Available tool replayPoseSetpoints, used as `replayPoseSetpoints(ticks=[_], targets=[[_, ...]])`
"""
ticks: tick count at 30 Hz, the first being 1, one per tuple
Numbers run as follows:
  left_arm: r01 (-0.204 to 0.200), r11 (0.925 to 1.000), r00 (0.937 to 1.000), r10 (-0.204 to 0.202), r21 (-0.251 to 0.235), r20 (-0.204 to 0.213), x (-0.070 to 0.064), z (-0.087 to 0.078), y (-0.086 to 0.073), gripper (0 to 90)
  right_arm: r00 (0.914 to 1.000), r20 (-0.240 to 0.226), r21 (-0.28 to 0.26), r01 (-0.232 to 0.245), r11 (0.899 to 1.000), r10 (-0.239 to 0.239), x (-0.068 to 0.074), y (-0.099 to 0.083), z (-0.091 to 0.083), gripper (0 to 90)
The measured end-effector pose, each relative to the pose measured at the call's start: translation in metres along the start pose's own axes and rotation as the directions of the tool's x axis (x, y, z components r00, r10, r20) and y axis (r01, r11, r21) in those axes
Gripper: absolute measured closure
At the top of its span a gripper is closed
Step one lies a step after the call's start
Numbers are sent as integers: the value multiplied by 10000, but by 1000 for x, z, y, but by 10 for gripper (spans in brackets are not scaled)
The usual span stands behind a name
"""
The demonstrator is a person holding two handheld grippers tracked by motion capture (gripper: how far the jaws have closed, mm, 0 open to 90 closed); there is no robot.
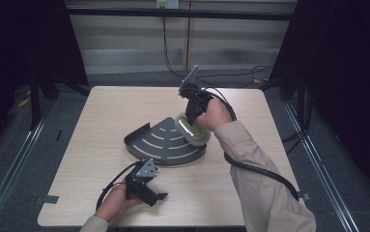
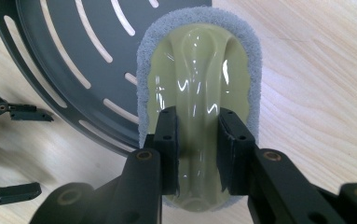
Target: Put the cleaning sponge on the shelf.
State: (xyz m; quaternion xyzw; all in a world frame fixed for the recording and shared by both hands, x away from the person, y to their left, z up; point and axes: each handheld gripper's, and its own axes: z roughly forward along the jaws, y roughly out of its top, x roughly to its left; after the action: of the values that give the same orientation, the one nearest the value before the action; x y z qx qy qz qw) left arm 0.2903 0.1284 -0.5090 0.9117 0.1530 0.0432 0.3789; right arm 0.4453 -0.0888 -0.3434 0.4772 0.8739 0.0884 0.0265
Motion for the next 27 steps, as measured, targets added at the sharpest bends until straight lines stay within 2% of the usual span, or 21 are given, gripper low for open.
replayPoseSetpoints(ticks=[27], targets=[[-8, 10000, 10000, 8, -8, 2, 0, 0, 0, 26, 9998, -79, 86, -174, 9998, 175, 6, 9, 15, 720]])
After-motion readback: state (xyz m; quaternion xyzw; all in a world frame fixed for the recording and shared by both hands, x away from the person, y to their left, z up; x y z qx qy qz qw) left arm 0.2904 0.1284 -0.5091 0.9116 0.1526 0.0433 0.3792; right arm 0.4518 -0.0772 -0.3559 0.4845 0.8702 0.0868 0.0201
